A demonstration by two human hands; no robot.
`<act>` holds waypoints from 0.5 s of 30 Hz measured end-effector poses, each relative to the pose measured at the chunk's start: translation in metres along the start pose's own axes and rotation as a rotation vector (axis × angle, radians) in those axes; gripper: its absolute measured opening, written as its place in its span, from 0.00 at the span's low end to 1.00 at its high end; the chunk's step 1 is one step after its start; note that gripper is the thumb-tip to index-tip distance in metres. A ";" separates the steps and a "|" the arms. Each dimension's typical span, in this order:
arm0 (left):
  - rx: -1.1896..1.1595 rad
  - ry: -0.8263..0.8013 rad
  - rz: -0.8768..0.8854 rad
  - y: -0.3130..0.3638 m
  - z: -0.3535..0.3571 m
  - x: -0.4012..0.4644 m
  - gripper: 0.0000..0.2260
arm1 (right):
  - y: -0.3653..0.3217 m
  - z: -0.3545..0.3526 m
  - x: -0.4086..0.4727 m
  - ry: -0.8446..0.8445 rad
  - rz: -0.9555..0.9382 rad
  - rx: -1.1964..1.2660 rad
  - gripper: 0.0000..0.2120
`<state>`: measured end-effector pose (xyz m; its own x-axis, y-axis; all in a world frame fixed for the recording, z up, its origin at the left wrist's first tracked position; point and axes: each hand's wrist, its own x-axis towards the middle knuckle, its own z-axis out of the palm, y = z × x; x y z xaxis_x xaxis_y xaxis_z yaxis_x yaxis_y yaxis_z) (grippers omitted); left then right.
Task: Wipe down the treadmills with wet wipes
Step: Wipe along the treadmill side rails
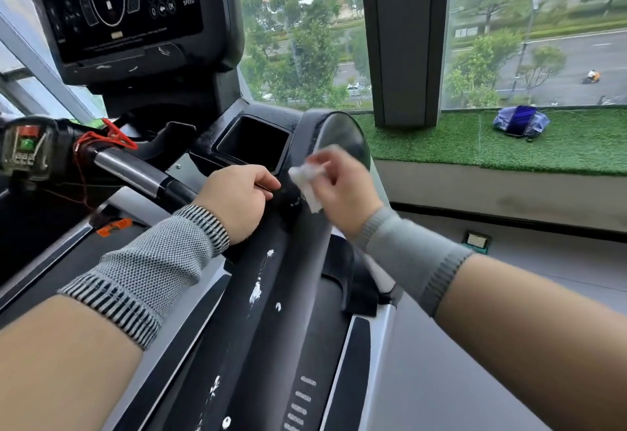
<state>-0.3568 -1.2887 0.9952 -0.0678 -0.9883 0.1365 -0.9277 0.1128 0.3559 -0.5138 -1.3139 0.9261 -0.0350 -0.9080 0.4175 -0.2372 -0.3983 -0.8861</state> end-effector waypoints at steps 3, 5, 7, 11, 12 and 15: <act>-0.027 -0.002 -0.016 -0.002 0.001 -0.002 0.16 | 0.003 -0.011 0.044 0.016 0.314 0.109 0.04; -0.037 -0.002 -0.010 -0.002 0.002 -0.004 0.17 | 0.013 -0.010 0.059 -0.028 0.311 -0.107 0.04; -0.031 -0.001 -0.007 -0.001 0.002 -0.005 0.17 | 0.023 -0.005 0.062 -0.027 0.289 -0.300 0.04; -0.049 0.009 -0.012 -0.002 0.002 -0.006 0.17 | 0.023 0.002 0.061 0.034 0.197 -0.398 0.06; -0.064 0.013 -0.013 -0.002 0.002 -0.007 0.17 | 0.022 0.004 0.060 0.029 0.167 -0.398 0.07; -0.111 0.020 -0.023 -0.001 0.001 -0.007 0.17 | 0.014 0.006 0.055 -0.039 0.065 -0.380 0.09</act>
<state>-0.3559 -1.2816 0.9928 -0.0384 -0.9886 0.1455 -0.8827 0.1018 0.4588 -0.5133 -1.3705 0.9359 -0.0266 -0.9369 0.3485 -0.5788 -0.2698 -0.7695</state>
